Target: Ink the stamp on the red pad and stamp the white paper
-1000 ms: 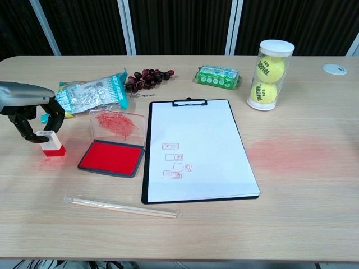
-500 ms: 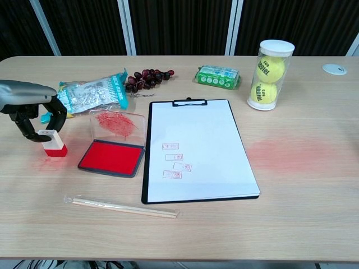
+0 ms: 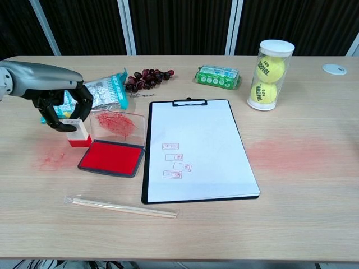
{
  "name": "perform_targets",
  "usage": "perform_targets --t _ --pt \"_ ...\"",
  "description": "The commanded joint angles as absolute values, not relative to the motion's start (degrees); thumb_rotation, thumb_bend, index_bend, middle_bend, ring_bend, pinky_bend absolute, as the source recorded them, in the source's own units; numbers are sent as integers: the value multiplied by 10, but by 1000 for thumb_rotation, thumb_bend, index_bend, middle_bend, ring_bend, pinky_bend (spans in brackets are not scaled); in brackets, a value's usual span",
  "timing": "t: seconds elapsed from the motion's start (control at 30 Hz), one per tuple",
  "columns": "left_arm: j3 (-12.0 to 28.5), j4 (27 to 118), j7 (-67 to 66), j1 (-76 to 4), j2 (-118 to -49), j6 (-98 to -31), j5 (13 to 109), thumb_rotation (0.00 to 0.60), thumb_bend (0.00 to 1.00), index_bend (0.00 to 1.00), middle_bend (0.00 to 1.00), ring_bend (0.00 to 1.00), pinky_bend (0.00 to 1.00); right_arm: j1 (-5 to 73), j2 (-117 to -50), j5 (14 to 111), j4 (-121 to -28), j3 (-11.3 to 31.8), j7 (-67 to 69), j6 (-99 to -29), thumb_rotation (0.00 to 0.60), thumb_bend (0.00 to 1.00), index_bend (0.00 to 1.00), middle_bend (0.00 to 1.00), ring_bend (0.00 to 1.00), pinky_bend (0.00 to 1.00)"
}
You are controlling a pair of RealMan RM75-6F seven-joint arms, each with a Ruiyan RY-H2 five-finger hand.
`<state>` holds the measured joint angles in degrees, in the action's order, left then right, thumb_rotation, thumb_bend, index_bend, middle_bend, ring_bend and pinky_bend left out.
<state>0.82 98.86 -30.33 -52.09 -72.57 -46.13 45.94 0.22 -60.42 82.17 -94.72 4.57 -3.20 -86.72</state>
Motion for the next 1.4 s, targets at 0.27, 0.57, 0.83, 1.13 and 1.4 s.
perform_targets --t 0.27,0.57,0.83,1.13,1.4 --pt "10 994 -352 -560 -775 -478 404 600 465 608 567 1000 1000 2 -604 821 -947 46 -29 -868 600 97 108 100 155 164" --pt "7 963 -337 -570 -798 -459 394 600 467 613 570 1000 1000 2 -604 821 -946 46 -30 -867 600 96 108 100 155 165" --pt "3 955 -335 -578 -805 -459 395 600 468 615 574 1000 1000 2 -604 820 -946 46 -30 -867 600 96 108 100 155 164" --pt "-4 939 -333 -582 -819 -458 393 600 471 621 583 1000 1000 2 -604 820 -946 46 -29 -867 600 96 108 100 155 164" --pt "-11 927 -337 -584 -829 -462 389 600 476 629 586 1000 1000 2 -604 820 -945 47 -28 -867 600 96 108 100 155 164"
